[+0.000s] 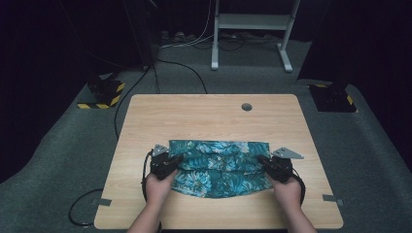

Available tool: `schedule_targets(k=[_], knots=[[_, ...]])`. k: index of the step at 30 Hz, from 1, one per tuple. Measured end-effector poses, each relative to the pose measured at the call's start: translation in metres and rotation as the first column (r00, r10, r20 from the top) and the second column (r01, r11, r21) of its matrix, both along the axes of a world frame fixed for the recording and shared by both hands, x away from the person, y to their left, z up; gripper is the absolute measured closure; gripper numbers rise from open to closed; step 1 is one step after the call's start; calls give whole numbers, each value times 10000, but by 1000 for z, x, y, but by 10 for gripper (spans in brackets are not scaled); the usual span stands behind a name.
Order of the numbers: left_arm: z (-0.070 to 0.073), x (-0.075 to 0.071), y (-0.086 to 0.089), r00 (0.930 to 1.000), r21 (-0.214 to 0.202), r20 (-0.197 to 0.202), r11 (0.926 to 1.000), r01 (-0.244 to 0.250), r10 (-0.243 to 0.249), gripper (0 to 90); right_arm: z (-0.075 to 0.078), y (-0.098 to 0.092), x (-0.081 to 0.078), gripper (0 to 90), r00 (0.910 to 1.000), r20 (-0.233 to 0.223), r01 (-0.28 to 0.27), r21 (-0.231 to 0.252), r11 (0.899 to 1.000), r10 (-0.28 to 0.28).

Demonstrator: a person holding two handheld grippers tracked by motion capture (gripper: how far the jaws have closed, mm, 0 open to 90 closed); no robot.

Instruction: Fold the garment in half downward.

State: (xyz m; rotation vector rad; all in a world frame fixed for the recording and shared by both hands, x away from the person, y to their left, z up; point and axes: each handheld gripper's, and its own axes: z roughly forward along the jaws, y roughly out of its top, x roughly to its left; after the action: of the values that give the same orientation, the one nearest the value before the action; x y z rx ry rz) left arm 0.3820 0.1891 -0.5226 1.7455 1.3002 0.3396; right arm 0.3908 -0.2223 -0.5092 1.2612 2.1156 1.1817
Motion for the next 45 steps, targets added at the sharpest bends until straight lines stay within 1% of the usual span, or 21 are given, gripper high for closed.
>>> schedule_targets(k=[6,10,13,17,21,23,24,25,26,27,28,29,30,33,35,36,37,41,43,44,45], knots=[[-6,-14,1,9996,111,-200,9997,214,-211,824,-10,0,-14,860,9994,-301,-169,-175,9997,164],[-11,-22,3,9982,195,-483,9992,363,-353,815,-14,0,-22,856,9982,-506,-335,-261,9991,322],[-14,-28,3,9964,413,-668,9976,549,-521,808,-17,-2,-26,851,9969,-663,-451,-427,9981,422],[-16,-36,3,9944,618,-828,9956,706,-653,794,-20,-4,-30,842,9945,-920,-543,-521,9972,494],[-17,-46,2,9935,816,-797,9927,883,-818,776,-26,-4,-35,824,9916,-1155,-678,-784,9946,585],[-16,-49,1,9929,884,-787,9914,965,-896,746,-27,-4,-38,805,9925,-1053,-699,-762,9946,617],[-15,-50,0,9926,941,-769,9904,1008,-937,702,-27,-4,-39,790,9923,-1057,-718,-730,9947,639],[-14,-51,-1,9926,922,-792,9908,995,-923,646,-27,-4,-39,749,9917,-1099,-746,-704,9947,666],[-12,-51,-1,9930,876,-715,9911,1001,-939,590,-26,-4,-39,709,9909,-1141,-788,-649,9948,710],[-8,-50,-1,9939,915,-610,9911,971,-917,543,-24,-4,-39,699,9913,-1101,-792,-605,9950,722],[-3,-48,-1,9956,880,-418,9923,870,-836,484,-22,-3,-39,684,9921,-1038,-767,-568,9954,705],[2,-46,0,9960,769,-337,9934,850,-826,442,-19,-4,-37,652,9928,-961,-759,-499,9959,709],[6,-42,1,9965,748,-270,9940,804,-786,419,-16,-4,-35,625,9936,-909,-716,-442,9964,674],[18,-32,4,9978,731,26,9952,651,-655,381,-9,-6,-27,578,9950,-833,-575,-279,9980,550],[23,-22,5,9986,638,115,9966,513,-522,365,-3,-7,-22,566,9967,-688,-455,-195,9988,441],[24,-16,5,9987,716,119,9962,489,-499,364,-1,-8,-17,557,9974,-611,-395,-220,9990,381],[23,-10,5,9990,729,31,9964,440,-444,364,-1,-8,-14,542,9977,-599,-338,-219,9992,325],[15,11,2,9967,764,-466,9947,692,-658,370,-3,-8,1,532,9971,-744,-169,-341,9993,144],[7,22,-1,9928,830,-902,9928,861,-786,367,-8,-8,11,521,9957,-925,-116,-504,9987,69],[4,25,-2,9913,823,-1038,9925,902,-815,367,-11,-7,15,516,9942,-1078,-73,-557,9984,13],[-1,31,-3,9878,844,-1309,9918,962,-846,367,-12,-7,18,516,9930,-1178,-89,-585,9982,20]])
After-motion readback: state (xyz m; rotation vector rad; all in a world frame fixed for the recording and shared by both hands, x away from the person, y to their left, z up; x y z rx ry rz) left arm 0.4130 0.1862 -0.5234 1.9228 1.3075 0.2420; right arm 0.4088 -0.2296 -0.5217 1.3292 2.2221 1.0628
